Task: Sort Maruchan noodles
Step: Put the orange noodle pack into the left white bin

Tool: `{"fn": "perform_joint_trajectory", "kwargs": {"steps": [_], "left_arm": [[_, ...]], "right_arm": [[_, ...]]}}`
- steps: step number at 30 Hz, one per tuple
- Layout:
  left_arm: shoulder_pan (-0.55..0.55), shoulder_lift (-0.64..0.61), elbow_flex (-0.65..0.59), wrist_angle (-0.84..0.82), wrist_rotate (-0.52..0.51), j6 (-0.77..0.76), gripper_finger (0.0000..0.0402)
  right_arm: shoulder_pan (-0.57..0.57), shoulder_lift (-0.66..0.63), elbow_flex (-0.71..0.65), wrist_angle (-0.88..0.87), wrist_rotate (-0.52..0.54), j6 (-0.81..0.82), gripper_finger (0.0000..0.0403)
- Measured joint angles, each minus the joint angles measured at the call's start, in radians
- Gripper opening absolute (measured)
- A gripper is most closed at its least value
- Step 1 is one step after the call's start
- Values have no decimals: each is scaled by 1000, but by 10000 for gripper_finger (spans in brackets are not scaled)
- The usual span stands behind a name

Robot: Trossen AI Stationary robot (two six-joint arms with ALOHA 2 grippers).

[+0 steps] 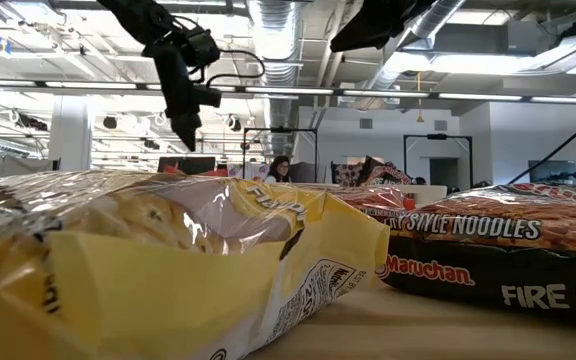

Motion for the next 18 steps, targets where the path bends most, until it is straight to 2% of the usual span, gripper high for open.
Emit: {"fn": "perform_joint_trajectory", "kwargs": {"steps": [7, 10, 12, 16, 18], "left_arm": [[0, 0, 68, -82, 77, -98, 130], [0, 0, 121, -154, 157, -180, 130], [0, 0, 155, -227, 253, -265, 130], [-8, 0, 172, -334, 569, -405, 130], [-26, -1, 151, -349, 667, -434, 130]], "right_arm": [[0, 0, 0, 0, 0, 0, 121], [0, 0, 0, 0, 0, 9, 121], [0, 0, 0, 0, 0, 40, 121], [0, 0, 0, 0, 16, 76, 121], [0, 0, 0, -1, 16, 77, 121]]}}
